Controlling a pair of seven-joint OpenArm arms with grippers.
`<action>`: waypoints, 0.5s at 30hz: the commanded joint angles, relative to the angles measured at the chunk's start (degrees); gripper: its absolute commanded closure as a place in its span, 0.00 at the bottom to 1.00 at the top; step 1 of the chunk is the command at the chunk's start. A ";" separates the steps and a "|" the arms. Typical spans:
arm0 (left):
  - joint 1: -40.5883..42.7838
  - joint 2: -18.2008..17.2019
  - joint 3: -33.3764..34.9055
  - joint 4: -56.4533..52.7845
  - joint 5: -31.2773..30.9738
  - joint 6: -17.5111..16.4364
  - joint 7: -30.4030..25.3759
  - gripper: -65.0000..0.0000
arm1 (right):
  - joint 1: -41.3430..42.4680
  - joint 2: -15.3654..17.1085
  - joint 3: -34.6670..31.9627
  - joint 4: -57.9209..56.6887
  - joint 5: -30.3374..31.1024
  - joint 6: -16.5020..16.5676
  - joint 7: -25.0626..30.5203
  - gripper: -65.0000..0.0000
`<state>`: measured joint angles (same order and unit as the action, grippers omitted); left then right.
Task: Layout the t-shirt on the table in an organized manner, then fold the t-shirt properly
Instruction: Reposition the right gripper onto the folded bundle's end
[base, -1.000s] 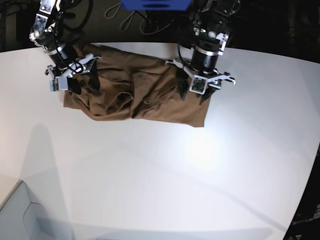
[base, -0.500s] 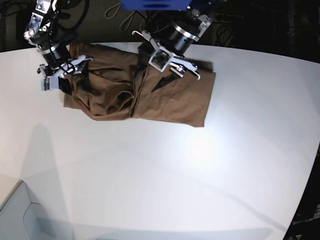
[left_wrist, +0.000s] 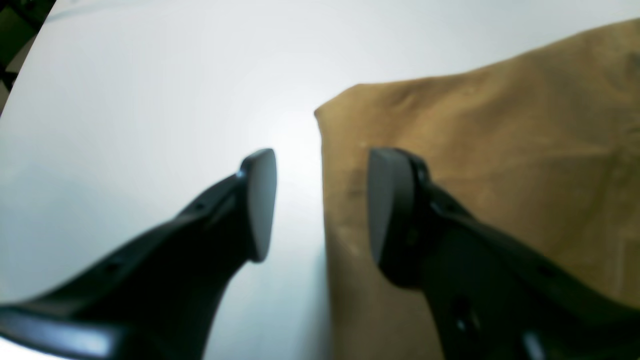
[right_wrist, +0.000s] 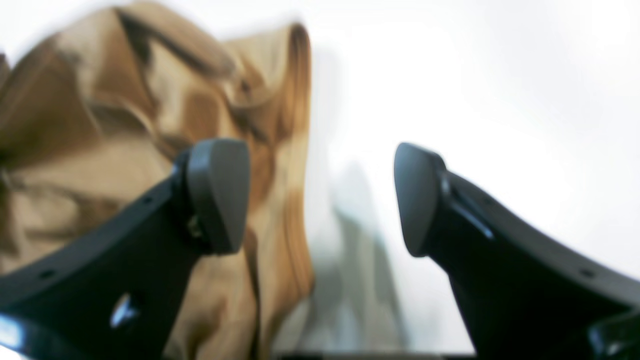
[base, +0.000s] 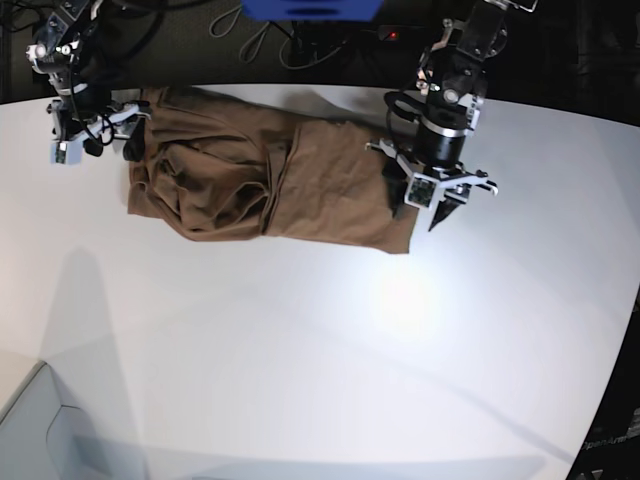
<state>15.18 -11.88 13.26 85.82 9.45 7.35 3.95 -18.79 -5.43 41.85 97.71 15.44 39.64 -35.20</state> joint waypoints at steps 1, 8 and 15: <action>0.07 0.67 -0.11 0.20 0.26 0.25 -1.44 0.56 | 0.02 0.29 0.05 0.79 1.22 0.36 0.61 0.30; 0.60 1.55 0.15 -2.44 0.26 0.16 -1.70 0.56 | 0.02 0.29 -3.47 -2.55 1.22 0.36 0.08 0.30; 1.74 1.37 -0.20 -2.44 0.26 0.16 -1.62 0.56 | 0.02 0.29 -8.48 -3.07 1.39 0.36 -0.18 0.30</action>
<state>16.51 -10.33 13.17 82.67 9.45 7.40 2.22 -18.61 -5.28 33.21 94.21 16.80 39.64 -34.70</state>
